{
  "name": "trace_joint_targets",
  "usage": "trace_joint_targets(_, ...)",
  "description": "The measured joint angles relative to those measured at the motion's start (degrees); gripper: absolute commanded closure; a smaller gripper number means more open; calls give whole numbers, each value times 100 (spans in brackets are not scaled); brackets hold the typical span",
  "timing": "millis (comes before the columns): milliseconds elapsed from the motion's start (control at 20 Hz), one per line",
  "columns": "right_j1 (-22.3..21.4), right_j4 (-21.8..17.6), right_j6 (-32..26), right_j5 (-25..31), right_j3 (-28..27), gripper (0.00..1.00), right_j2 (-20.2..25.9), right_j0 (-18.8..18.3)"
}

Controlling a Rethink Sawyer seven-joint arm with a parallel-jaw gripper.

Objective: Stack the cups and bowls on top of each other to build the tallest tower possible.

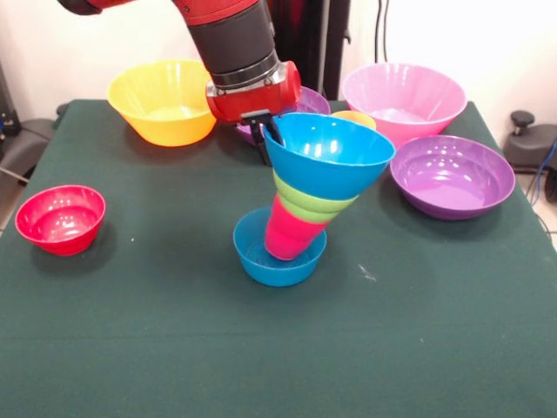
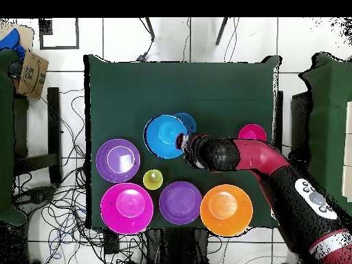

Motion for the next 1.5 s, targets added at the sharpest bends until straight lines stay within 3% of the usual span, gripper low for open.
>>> trace_joint_targets(800,-347,-483,0,2,6,100,-106,97)
trace_joint_targets(1500,-440,-646,0,1,5,100,-199,111)
